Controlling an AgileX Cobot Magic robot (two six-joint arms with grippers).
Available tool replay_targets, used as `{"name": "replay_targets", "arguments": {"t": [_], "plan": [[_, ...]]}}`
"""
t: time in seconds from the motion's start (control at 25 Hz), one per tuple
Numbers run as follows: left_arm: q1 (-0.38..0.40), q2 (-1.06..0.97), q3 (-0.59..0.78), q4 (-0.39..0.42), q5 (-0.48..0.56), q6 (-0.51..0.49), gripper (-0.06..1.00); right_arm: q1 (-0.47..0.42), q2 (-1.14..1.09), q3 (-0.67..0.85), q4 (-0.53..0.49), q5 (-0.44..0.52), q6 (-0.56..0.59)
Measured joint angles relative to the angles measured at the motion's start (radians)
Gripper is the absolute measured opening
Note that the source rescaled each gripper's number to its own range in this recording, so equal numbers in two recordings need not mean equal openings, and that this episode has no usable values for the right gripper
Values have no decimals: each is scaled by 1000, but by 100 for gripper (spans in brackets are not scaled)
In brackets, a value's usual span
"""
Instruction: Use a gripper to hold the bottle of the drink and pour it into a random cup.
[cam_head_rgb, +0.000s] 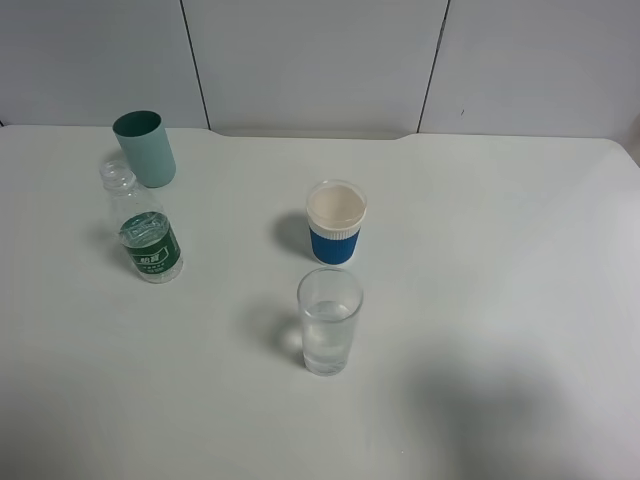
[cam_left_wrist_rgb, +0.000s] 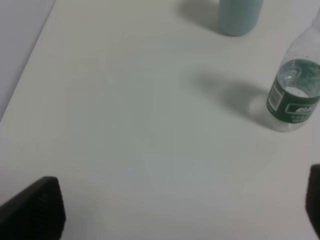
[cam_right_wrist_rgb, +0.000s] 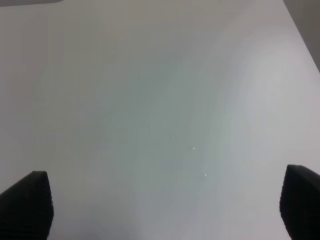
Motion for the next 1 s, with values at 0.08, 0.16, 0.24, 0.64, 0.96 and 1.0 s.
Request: {"name": "replay_targets", "arguments": {"t": [0.08, 0.16, 0.24, 0.64, 0.96, 1.0], "plan": [[0, 0, 0, 0, 0, 0, 100, 0, 0, 0, 0, 0, 0], [0, 0, 0, 0, 0, 0, 100, 0, 0, 0, 0, 0, 0], [0, 0, 0, 0, 0, 0, 100, 0, 0, 0, 0, 0, 0], [0, 0, 0, 0, 0, 0, 100, 0, 0, 0, 0, 0, 0], [0, 0, 0, 0, 0, 0, 100, 0, 0, 0, 0, 0, 0], [0, 0, 0, 0, 0, 0, 100, 0, 0, 0, 0, 0, 0]]}}
